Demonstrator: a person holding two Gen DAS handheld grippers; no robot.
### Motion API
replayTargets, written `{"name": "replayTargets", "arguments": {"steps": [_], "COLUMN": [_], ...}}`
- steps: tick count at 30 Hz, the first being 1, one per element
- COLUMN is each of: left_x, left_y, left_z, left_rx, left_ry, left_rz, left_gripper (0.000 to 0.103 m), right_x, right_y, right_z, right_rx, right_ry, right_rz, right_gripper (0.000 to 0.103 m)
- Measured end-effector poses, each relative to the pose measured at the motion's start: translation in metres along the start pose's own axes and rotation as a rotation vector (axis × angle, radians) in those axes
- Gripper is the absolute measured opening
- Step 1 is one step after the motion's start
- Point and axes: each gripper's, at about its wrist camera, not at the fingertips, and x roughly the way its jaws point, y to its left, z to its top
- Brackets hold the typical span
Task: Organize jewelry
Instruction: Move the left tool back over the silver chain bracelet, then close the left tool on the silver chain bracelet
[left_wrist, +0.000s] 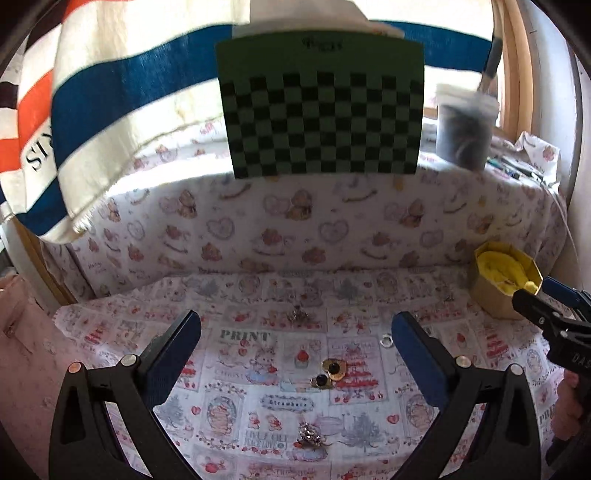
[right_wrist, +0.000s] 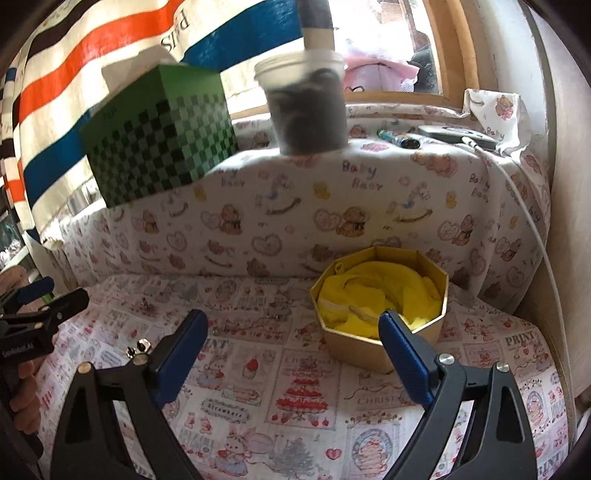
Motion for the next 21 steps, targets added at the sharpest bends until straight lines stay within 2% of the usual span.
{"name": "replayTargets", "arguments": {"steps": [3, 4, 7, 9, 13, 15, 17, 19, 21], "left_x": [0.006, 0.009, 0.022, 0.030, 0.041, 0.042, 0.043, 0.041, 0.034], "left_y": [-0.003, -0.004, -0.002, -0.005, -0.016, -0.013, -0.007, -0.003, 0.001], "left_z": [-0.003, -0.004, -0.006, -0.010, -0.020, -0.024, -0.030, -0.036, -0.040], "left_rx": [0.015, 0.022, 0.006, 0.034, 0.151, 0.121, 0.072, 0.053, 0.044], "left_ry": [0.043, 0.069, 0.171, 0.238, 0.324, 0.354, 0.394, 0.423, 0.425], "left_rz": [-0.009, -0.018, -0.082, -0.098, -0.041, -0.070, -0.118, -0.116, -0.116], "left_gripper": [0.102, 0.099, 0.081, 0.072, 0.068, 0.068, 0.058, 0.047, 0.043], "right_x": [0.004, 0.005, 0.009, 0.011, 0.012, 0.013, 0.014, 0.015, 0.013], "right_y": [0.006, 0.008, 0.010, 0.010, 0.009, 0.008, 0.007, 0.005, 0.003], "right_z": [-0.004, -0.005, -0.007, -0.008, -0.008, -0.008, -0.008, -0.007, -0.006], "right_rx": [-0.034, -0.043, -0.056, -0.058, -0.051, -0.048, -0.045, -0.036, -0.021], "right_ry": [0.008, 0.010, 0.028, 0.037, 0.043, 0.048, 0.057, 0.063, 0.067], "right_rz": [-0.017, -0.022, -0.031, -0.037, -0.045, -0.052, -0.054, -0.054, -0.048], "right_gripper": [0.093, 0.093, 0.093, 0.093, 0.093, 0.093, 0.093, 0.093, 0.093]}}
